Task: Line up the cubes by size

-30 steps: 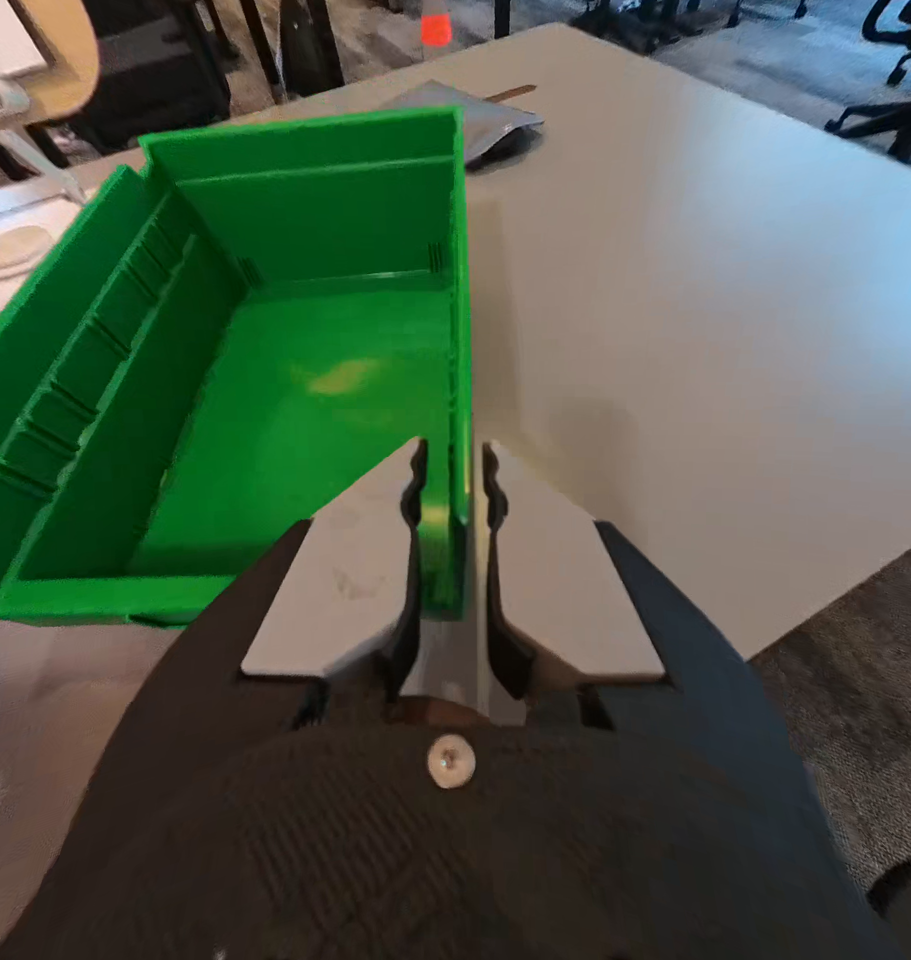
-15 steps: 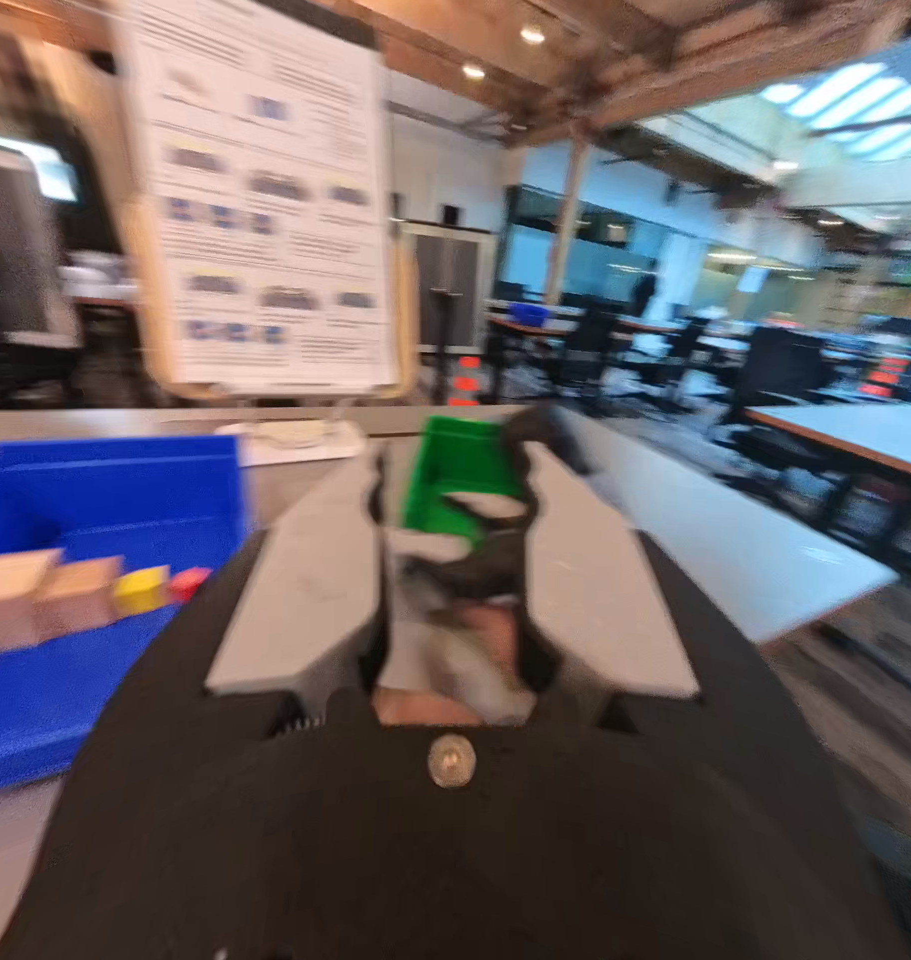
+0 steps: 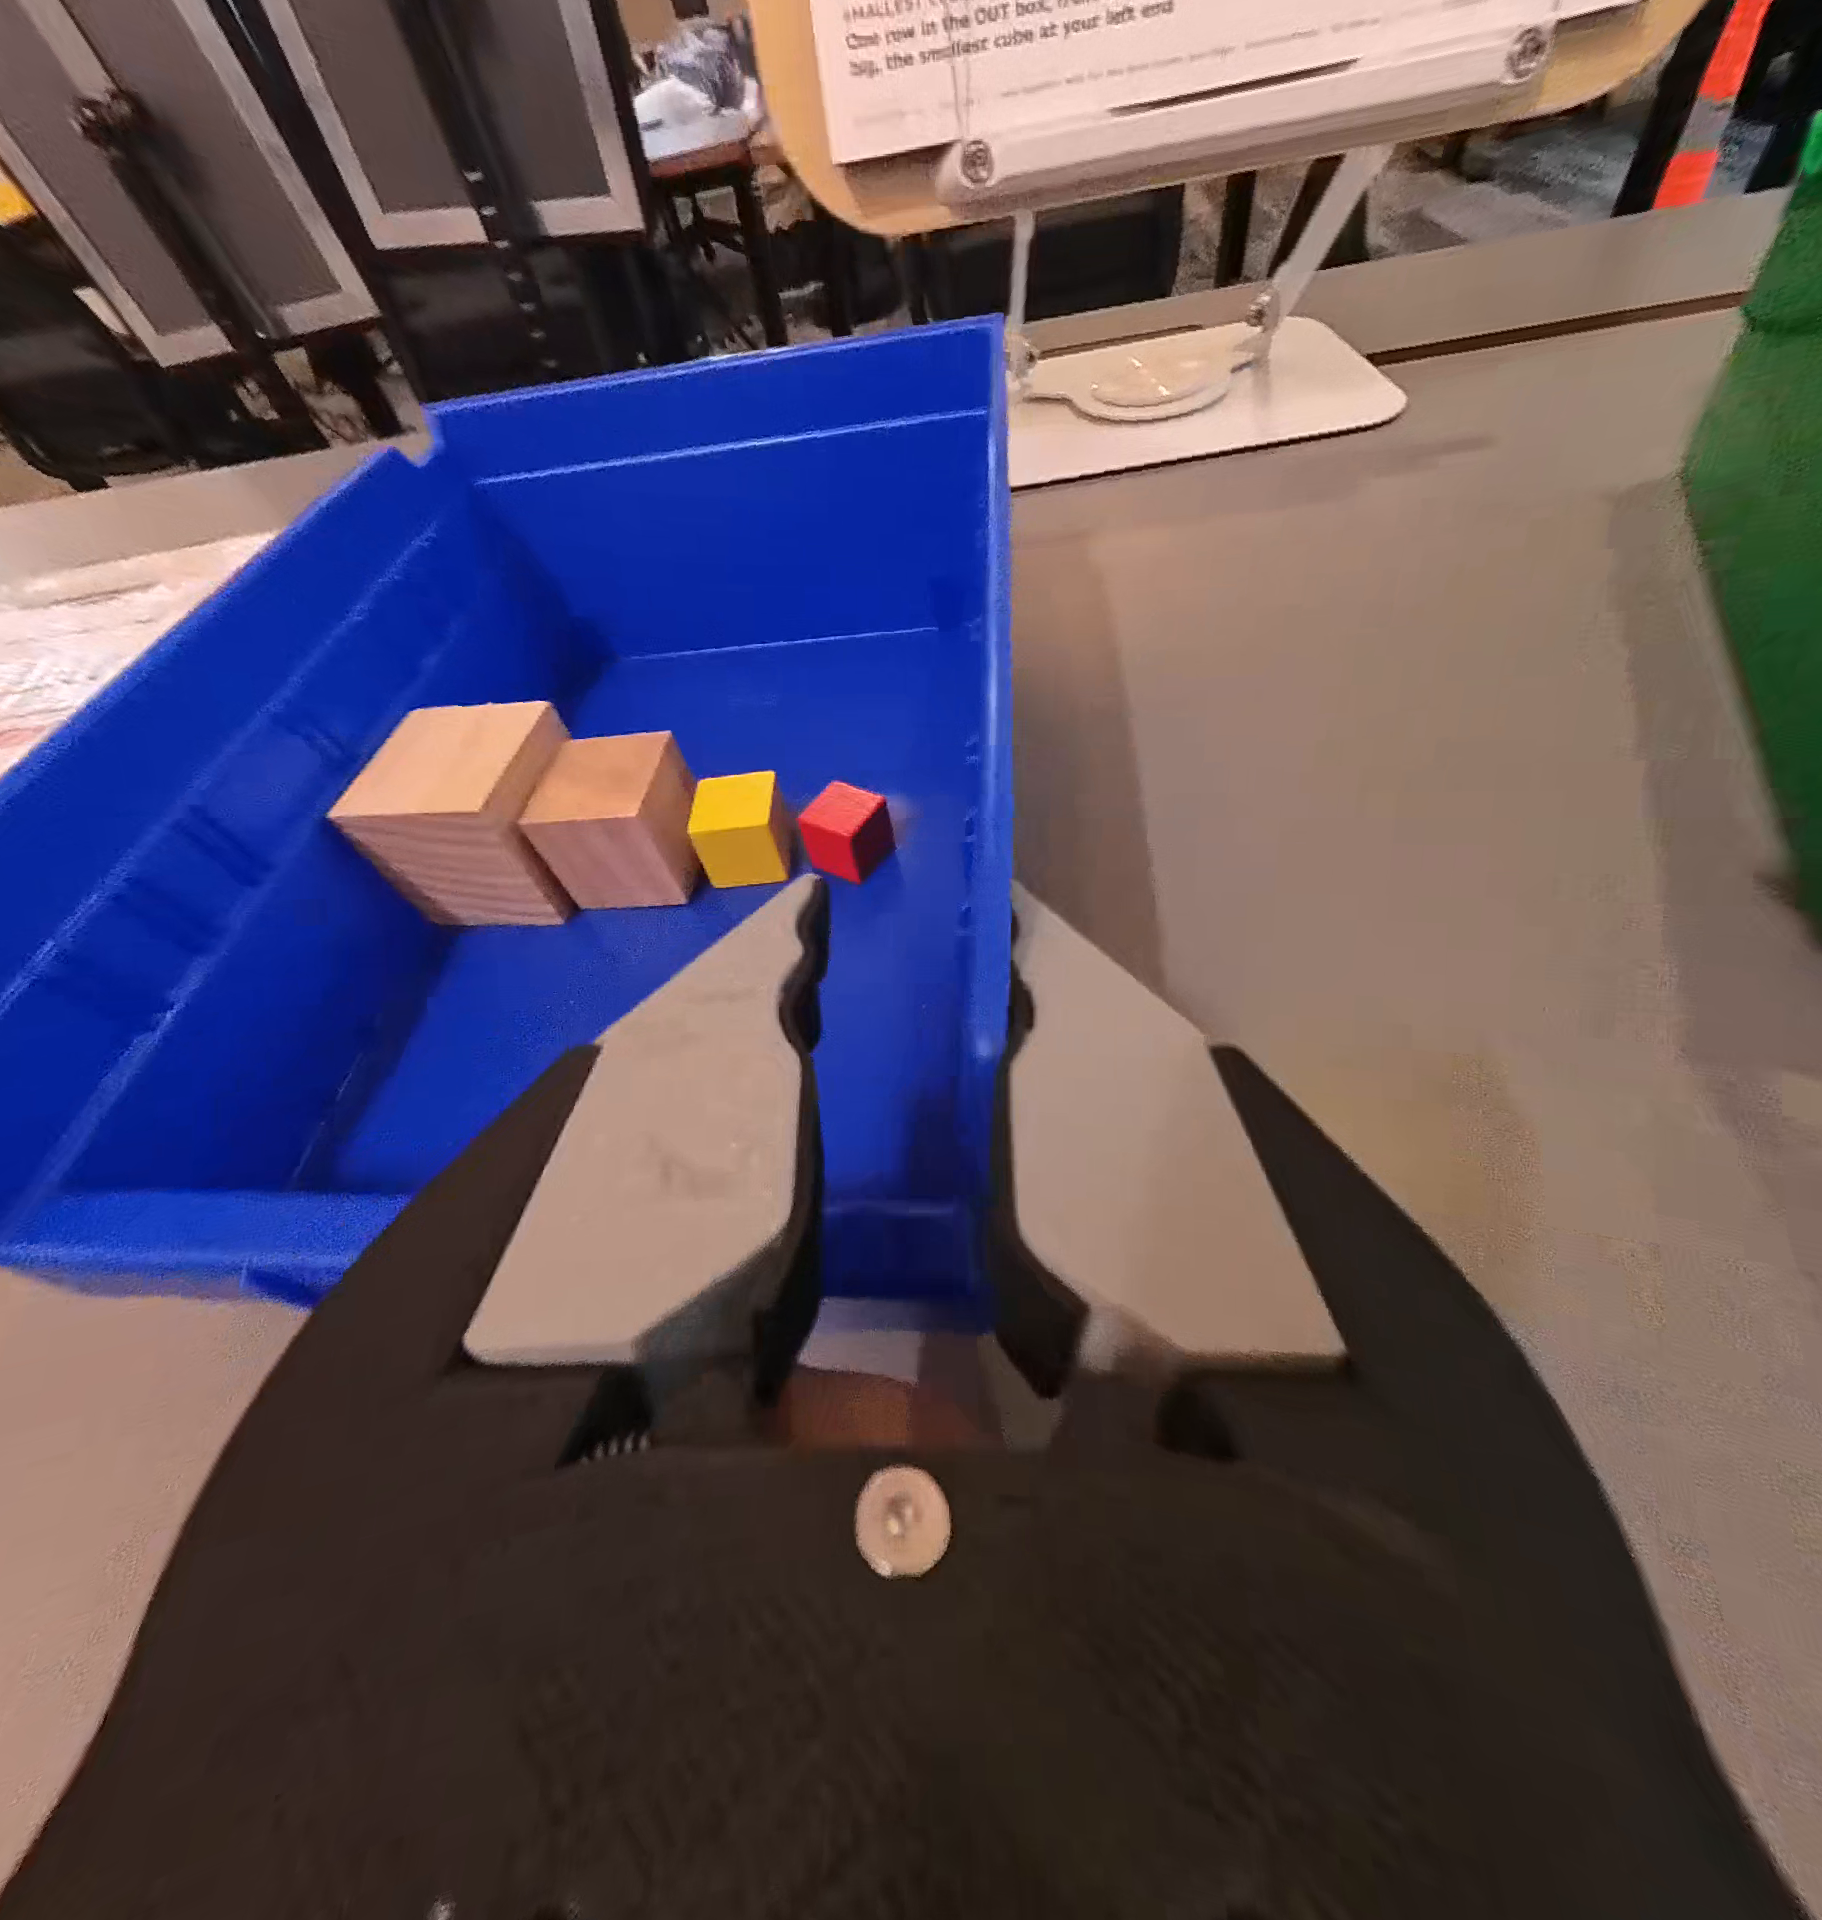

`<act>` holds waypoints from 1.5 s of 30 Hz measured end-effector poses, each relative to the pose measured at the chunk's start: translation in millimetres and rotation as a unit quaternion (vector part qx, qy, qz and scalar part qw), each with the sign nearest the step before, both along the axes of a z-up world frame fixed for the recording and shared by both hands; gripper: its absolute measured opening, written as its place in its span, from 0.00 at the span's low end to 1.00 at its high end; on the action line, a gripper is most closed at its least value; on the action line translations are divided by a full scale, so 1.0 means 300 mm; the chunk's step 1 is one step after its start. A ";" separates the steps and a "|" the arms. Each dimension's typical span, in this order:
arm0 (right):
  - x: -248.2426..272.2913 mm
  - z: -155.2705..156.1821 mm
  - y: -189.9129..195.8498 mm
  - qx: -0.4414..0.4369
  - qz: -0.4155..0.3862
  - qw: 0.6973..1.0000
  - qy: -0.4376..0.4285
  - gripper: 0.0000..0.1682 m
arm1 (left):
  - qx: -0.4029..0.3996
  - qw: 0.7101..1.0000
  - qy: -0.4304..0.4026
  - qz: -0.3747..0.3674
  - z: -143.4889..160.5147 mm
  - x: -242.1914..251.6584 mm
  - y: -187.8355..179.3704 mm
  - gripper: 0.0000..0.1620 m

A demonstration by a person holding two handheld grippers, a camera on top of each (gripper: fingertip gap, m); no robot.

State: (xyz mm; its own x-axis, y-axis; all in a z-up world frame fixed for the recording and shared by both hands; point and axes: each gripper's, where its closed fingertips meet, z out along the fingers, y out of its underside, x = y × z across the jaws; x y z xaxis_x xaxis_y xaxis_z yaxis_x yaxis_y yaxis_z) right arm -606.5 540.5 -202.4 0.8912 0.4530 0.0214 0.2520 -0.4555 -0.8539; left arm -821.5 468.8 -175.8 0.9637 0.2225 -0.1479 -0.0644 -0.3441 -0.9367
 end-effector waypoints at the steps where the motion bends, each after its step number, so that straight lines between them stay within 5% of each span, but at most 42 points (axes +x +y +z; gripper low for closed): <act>1: 0.055 -0.005 -0.015 -0.001 0.002 1.000 0.005 0.31 | 0.005 1.000 -0.001 0.003 -0.001 -0.021 -0.007 0.19; 3: 0.171 -0.007 -0.049 0.005 0.000 1.000 0.012 0.24 | 0.008 1.000 -0.002 -0.001 0.000 -0.042 -0.014 0.22; 6: 0.332 0.004 -0.068 0.037 -0.035 0.999 0.006 0.15 | -0.005 1.000 0.007 -0.018 0.000 -0.012 0.011 0.02; 9: 0.417 0.014 -0.044 0.064 -0.074 0.995 -0.024 0.01 | 0.001 1.000 -0.002 0.020 0.002 -0.009 0.053 0.02; 22: 0.321 -0.024 0.141 0.047 -0.141 0.986 -0.069 0.01 | 0.011 0.998 -0.029 0.060 0.004 0.025 0.123 0.01; 27: 0.275 -0.023 0.176 0.027 -0.179 0.983 -0.023 0.01 | 0.016 0.997 -0.015 0.068 0.007 0.004 0.137 0.01; 39: 0.247 -0.010 0.132 0.052 -0.183 0.982 -0.017 0.03 | 0.003 1.000 -0.002 0.030 0.003 -0.065 0.179 0.01; 43: 0.278 0.035 0.091 0.095 -0.149 0.984 -0.007 0.19 | 0.017 0.998 -0.059 -0.001 0.028 -0.052 0.108 0.35; 45: 0.269 0.114 0.040 0.145 -0.099 0.983 0.046 0.23 | 0.047 0.996 -0.070 -0.025 0.072 -0.043 0.041 0.39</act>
